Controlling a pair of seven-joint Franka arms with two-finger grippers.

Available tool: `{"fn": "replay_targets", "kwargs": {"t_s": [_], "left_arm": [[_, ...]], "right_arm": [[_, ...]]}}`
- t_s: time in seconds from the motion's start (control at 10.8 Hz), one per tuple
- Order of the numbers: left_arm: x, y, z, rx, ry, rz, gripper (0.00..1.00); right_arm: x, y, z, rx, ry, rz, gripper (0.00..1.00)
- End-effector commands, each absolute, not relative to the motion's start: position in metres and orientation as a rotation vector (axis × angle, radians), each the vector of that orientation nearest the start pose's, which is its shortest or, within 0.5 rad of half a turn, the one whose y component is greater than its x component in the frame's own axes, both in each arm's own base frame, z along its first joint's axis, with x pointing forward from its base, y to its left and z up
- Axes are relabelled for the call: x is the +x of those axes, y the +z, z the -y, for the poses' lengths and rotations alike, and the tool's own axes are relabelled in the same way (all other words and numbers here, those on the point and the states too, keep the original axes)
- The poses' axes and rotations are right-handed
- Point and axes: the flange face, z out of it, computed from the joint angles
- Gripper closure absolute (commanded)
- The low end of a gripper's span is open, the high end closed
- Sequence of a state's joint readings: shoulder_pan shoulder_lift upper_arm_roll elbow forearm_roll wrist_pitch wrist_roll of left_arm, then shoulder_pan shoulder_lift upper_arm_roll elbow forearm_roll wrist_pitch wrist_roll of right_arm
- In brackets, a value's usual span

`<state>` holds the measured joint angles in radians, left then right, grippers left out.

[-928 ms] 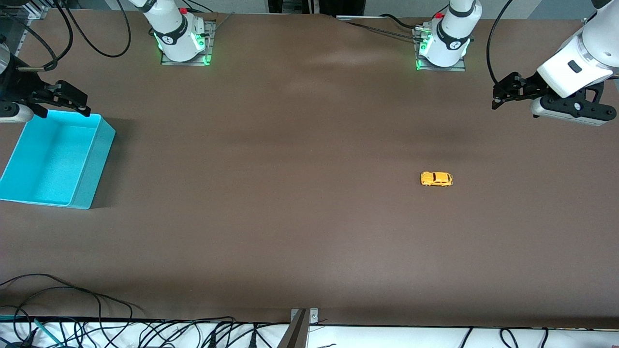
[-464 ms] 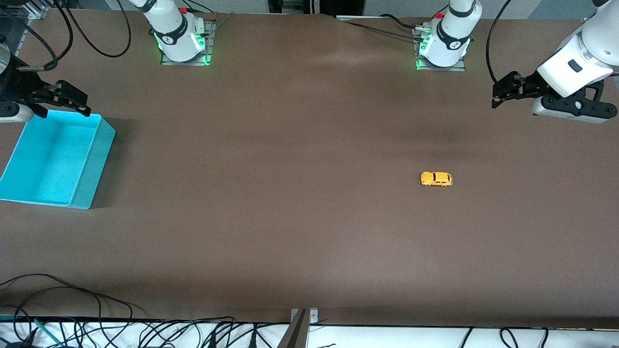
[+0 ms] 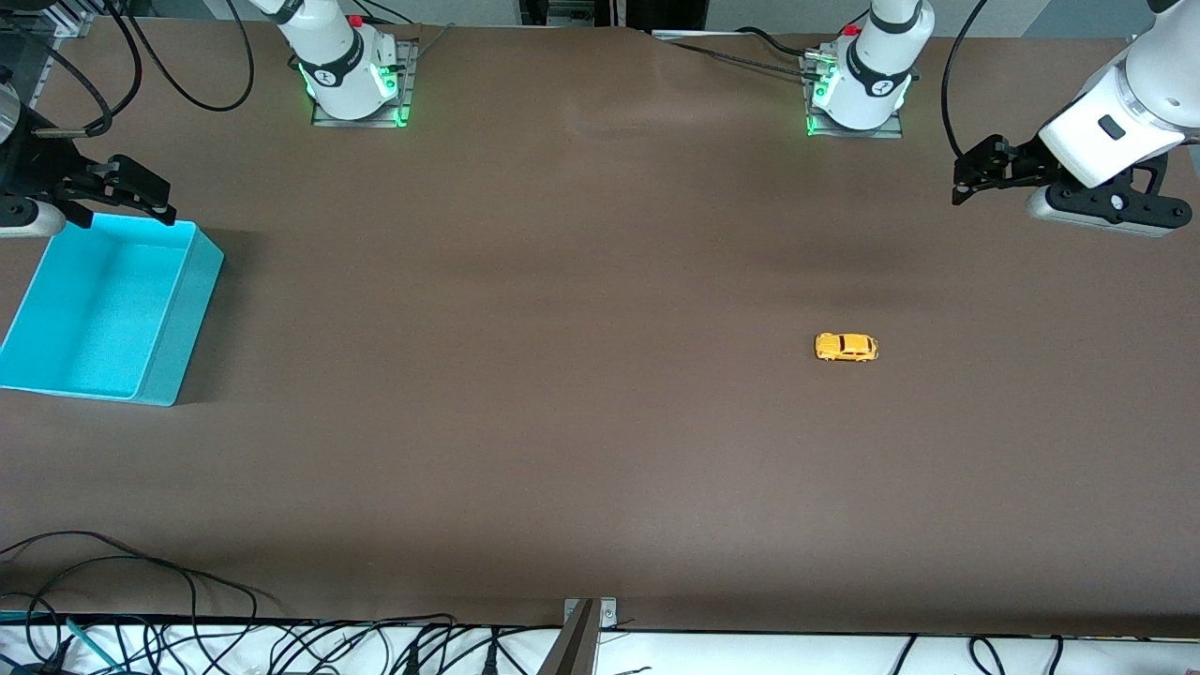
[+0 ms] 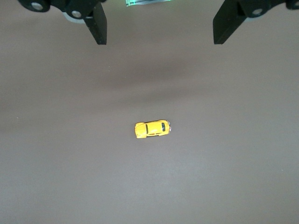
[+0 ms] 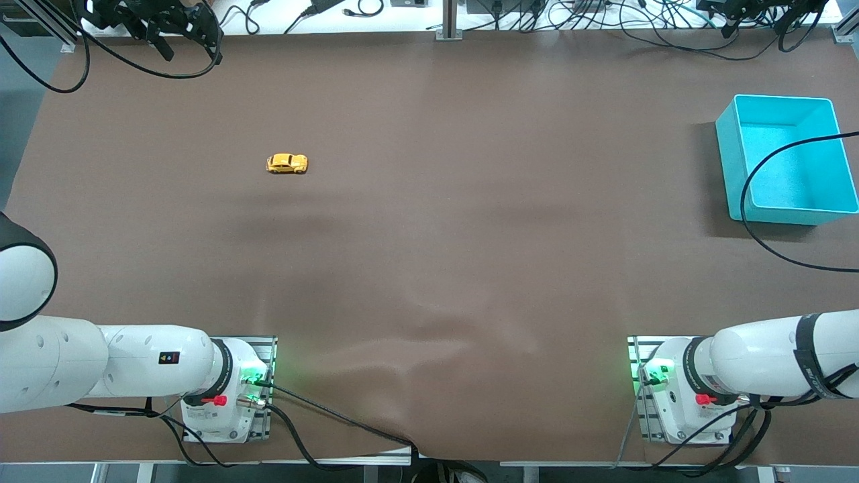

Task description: Wind up and store yellow beetle car

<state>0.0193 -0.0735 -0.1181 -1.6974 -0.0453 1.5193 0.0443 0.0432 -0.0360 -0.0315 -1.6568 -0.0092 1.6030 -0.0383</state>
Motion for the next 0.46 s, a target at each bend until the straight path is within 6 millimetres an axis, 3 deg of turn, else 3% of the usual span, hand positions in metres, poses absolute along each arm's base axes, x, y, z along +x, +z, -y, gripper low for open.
{"fn": "replay_targets", "kwargs": {"t_s": [0.0, 0.37], "left_arm": [[0.5145, 0.6075, 0.0603, -3.164, 0.168, -0.209, 0.00], [0.5143, 0.6075, 0.0617, -3.162, 0.168, -0.213, 0.00]], "right_arm": [[0.5410, 0.6140, -0.0038, -3.131, 0.050, 0.077, 0.00], [0.5410, 0.6140, -0.0037, -3.130, 0.050, 0.089, 0.00]]}}
